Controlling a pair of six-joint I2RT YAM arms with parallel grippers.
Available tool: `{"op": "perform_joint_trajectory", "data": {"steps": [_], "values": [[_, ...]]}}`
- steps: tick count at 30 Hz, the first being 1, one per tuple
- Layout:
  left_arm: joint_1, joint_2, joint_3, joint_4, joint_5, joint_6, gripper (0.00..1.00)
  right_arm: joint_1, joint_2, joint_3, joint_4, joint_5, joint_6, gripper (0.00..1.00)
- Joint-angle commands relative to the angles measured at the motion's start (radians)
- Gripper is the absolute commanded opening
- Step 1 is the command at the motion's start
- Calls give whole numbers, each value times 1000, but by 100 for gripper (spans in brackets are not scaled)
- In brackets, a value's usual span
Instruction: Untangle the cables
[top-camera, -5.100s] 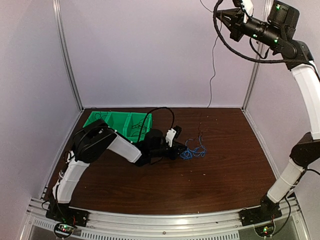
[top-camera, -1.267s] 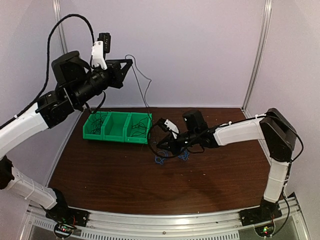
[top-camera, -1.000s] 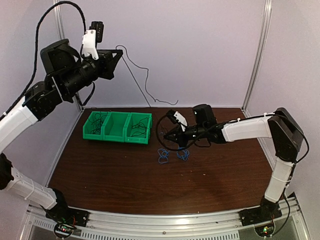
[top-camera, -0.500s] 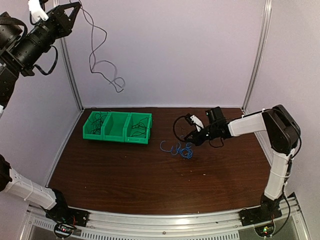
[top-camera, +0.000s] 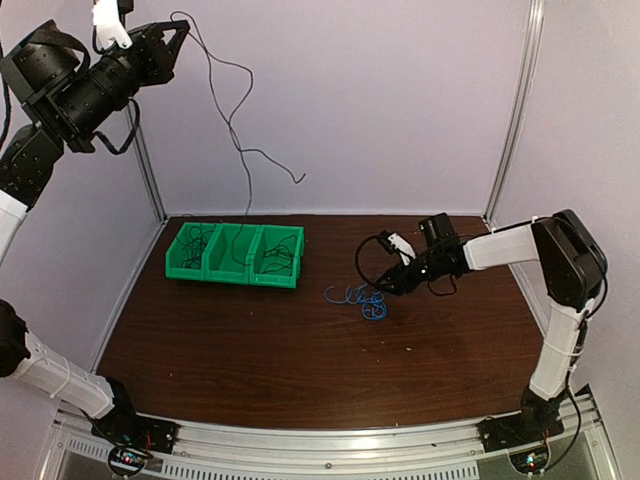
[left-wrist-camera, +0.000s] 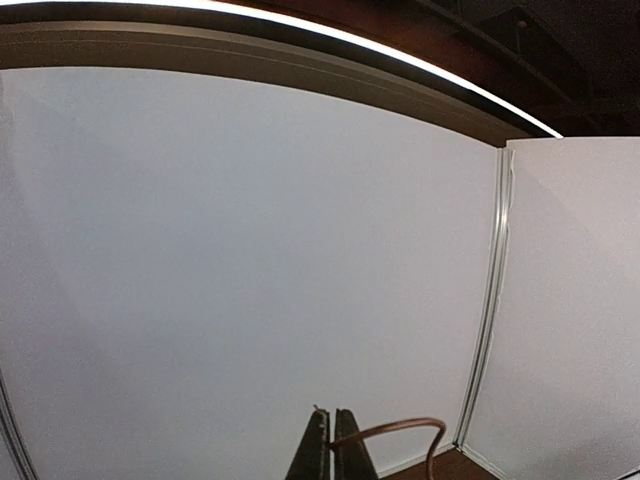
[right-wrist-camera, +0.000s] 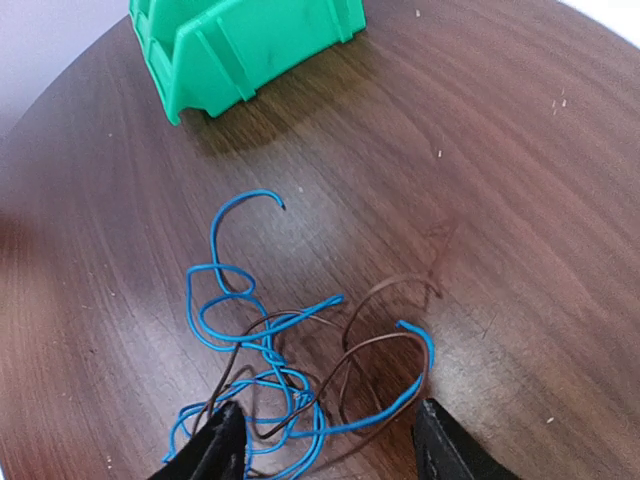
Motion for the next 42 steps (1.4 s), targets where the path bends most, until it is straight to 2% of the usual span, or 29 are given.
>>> {"op": "perform_joint_trajectory", "data": {"steps": [1, 6, 7, 8, 9, 13, 18, 20, 24, 30, 42], "values": [[4, 20, -23, -22, -39, 15, 0, -8, -188, 4, -40, -4, -72, 63], [14, 64, -97, -59, -38, -17, 0, -12, -315, 48, -141, 11, -109, 78], [23, 82, -98, -83, -20, -35, 0, -13, -335, 57, -162, 8, -116, 84], [37, 98, -97, -102, 6, -53, 0, -14, -358, 60, -181, -6, -127, 97], [51, 112, -98, -115, 35, -70, 0, -15, -378, 59, -204, -28, -147, 99], [111, 149, -135, -110, 156, -117, 0, -17, -450, 31, -324, -67, -264, 100], [232, 208, -133, -123, 339, -182, 0, -41, -561, -139, -191, 53, -269, 100], [265, 233, -118, -140, 381, -197, 0, -63, -579, -167, -159, 56, -273, 100], [334, 316, 3, -273, 459, -248, 0, -86, -568, -173, -178, 23, -295, 100], [376, 323, 12, -240, 472, -241, 0, -99, -544, -193, -165, -19, -301, 100], [430, 439, 217, -276, 526, -221, 0, -103, -545, -196, -170, 3, -323, 100]]}}
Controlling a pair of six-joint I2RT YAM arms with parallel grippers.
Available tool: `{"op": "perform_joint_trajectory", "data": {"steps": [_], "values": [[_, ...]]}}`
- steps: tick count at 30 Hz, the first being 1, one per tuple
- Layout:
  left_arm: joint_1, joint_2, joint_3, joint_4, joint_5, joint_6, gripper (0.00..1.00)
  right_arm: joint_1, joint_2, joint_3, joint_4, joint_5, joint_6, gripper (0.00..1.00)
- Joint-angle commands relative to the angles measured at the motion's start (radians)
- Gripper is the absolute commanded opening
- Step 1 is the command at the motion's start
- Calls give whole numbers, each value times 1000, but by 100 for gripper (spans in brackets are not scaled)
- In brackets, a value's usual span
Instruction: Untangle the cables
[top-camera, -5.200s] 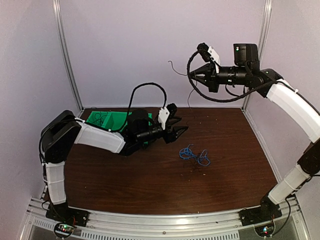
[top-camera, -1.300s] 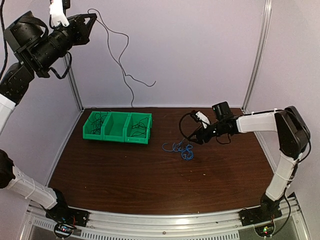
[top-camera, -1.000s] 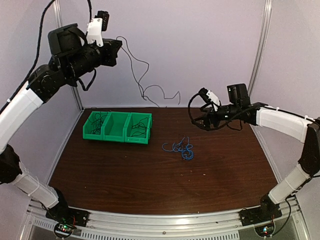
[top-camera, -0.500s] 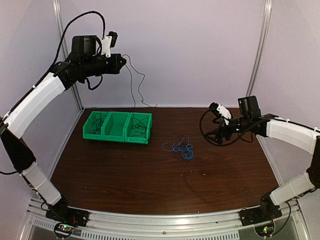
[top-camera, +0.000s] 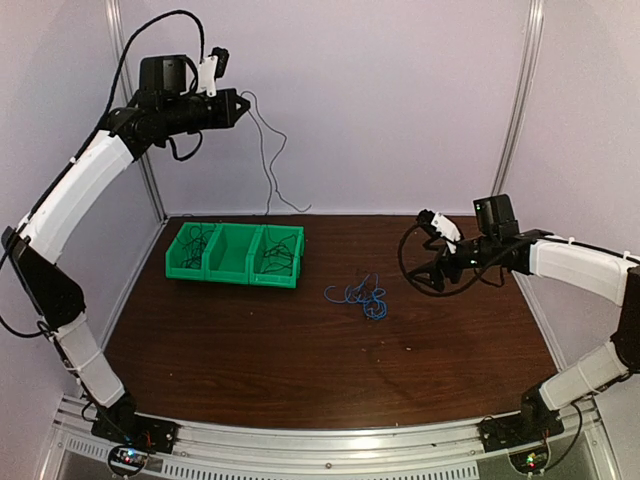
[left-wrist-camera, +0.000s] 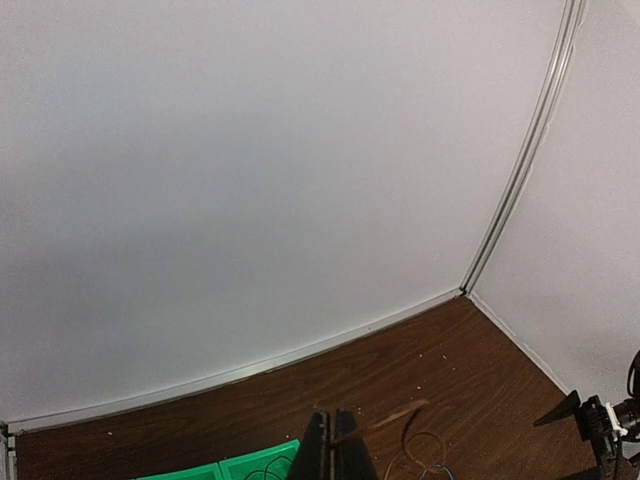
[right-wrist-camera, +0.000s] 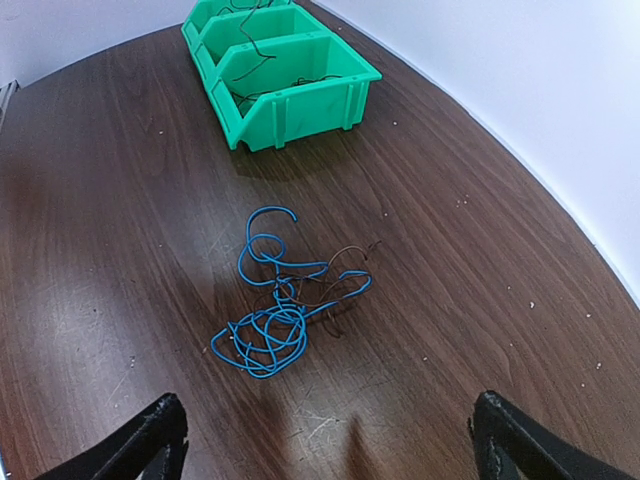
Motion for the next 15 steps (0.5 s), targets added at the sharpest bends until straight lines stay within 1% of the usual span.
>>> {"op": "perform_joint_trajectory", "data": {"steps": [1, 5, 11, 15], "values": [[30, 31, 76, 11, 26, 8, 0, -10, -12, -13, 19, 0, -12, 100], [41, 52, 60, 17, 8, 18, 0, -15, -15, -17, 19, -3, -13, 100], [59, 43, -58, 60, -21, 31, 0, -23, -13, -21, 19, -15, -15, 100], [98, 53, -115, 84, 1, 29, 0, -26, -11, -21, 19, -20, -16, 100]]}}
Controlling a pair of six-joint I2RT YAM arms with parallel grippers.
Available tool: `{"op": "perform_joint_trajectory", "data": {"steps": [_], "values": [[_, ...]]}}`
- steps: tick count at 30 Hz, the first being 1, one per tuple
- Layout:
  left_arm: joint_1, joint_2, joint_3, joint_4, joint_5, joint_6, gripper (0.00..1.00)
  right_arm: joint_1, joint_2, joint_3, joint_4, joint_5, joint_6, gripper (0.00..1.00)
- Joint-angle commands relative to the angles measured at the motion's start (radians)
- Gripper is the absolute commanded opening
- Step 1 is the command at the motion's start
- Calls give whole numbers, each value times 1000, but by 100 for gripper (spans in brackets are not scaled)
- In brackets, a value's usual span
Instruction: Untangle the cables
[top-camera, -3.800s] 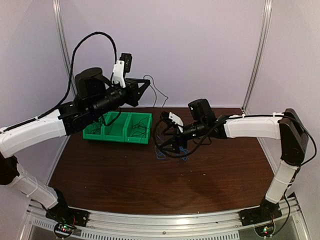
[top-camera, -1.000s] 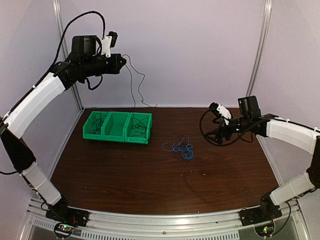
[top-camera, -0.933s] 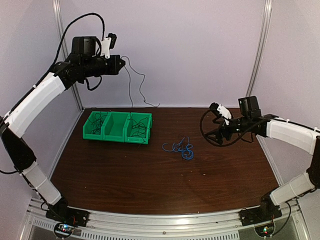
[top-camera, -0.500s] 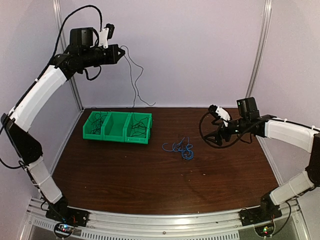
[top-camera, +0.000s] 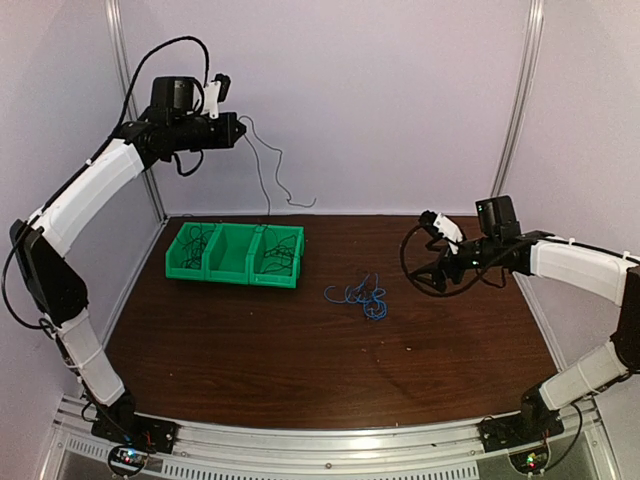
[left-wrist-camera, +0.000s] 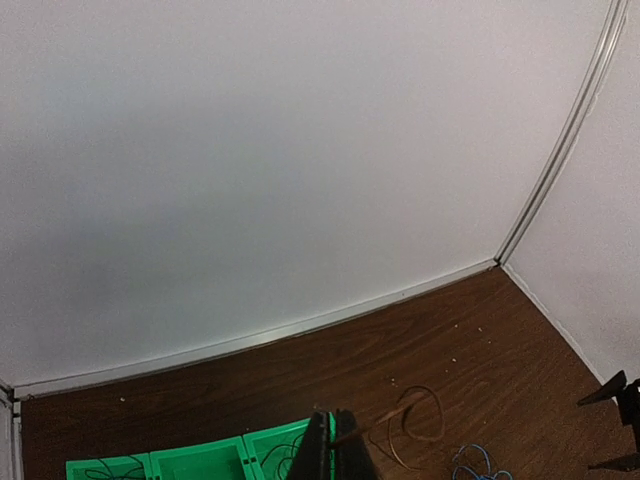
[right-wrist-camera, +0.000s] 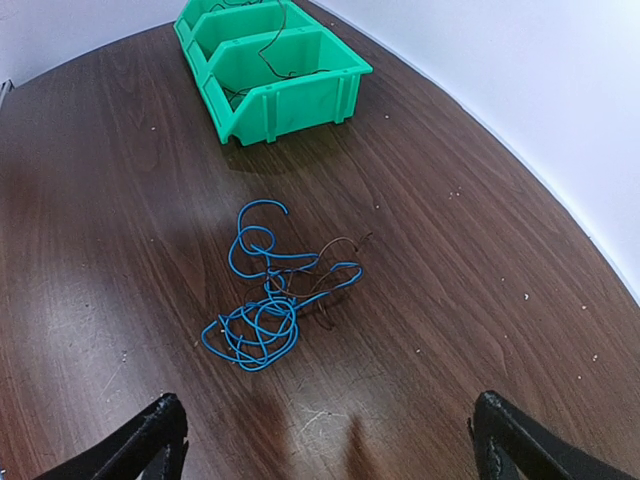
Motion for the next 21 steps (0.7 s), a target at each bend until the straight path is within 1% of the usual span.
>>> {"op": "perform_joint_trajectory", "data": {"steps": [1, 9, 15, 21], "values": [[51, 19, -52, 66, 6, 13, 0, -9, -11, -14, 13, -19, -9, 100], [69, 66, -114, 105, 40, -5, 0, -14, 0, -15, 10, -27, -14, 100], [69, 107, -181, 181, 85, -56, 0, -16, 4, -15, 5, -33, -15, 100], [69, 150, -208, 231, 152, -106, 0, -19, 9, -15, 2, -34, -18, 100]]}}
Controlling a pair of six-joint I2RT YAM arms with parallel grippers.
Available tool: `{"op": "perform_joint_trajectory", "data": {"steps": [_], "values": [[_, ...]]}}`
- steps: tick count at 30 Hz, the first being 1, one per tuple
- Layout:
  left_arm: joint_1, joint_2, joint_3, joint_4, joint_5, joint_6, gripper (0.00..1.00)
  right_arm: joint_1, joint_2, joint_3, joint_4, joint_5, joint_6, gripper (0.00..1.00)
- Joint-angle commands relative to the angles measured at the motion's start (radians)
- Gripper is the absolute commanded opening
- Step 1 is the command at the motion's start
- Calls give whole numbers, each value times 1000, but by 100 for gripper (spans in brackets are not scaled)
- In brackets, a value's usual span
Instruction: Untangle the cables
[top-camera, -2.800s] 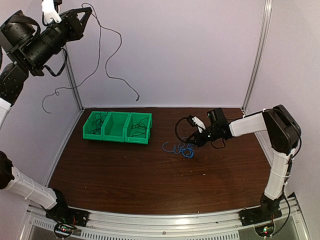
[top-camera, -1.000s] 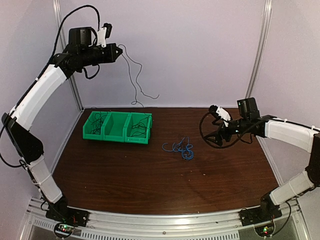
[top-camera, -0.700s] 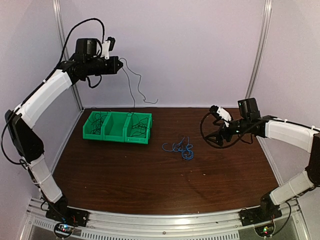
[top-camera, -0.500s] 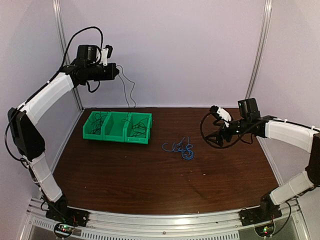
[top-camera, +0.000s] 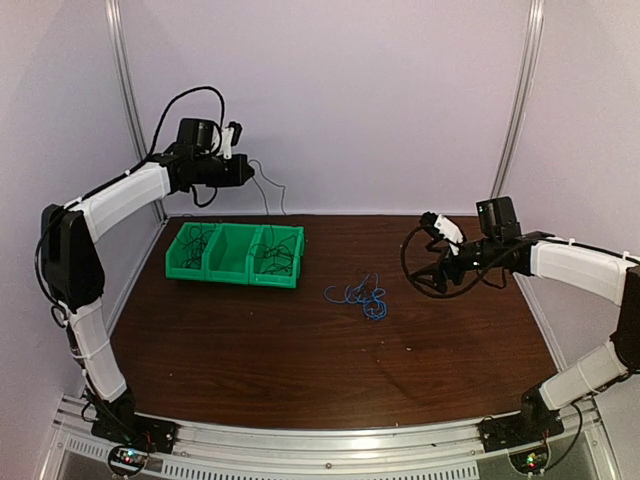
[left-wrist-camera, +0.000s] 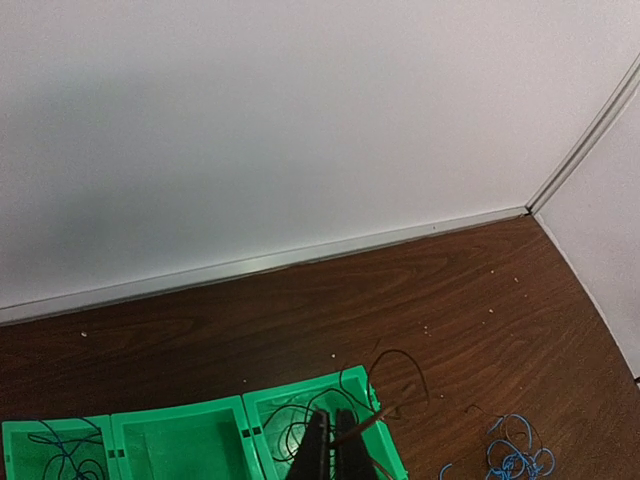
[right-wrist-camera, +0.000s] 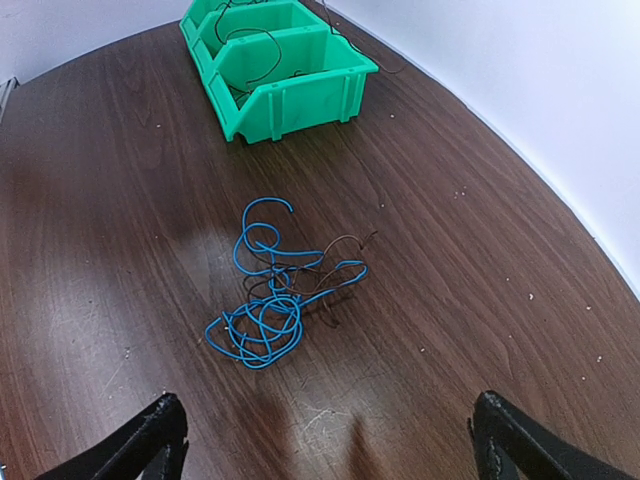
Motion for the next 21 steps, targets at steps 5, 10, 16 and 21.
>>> {"op": "perform_joint_trajectory", "data": {"steps": [5, 10, 16, 21], "values": [[1, 32, -25, 97, 54, -52, 0, -14, 10, -7, 0, -20, -10, 100], [1, -60, -75, 153, -3, -42, 0, -16, 14, -7, 0, -24, -12, 100], [1, -115, -60, 136, -44, -22, 0, -17, 21, -4, -8, -32, -15, 100], [1, -165, -124, 158, -19, -40, 0, -17, 19, -3, -11, -32, -17, 100]]}}
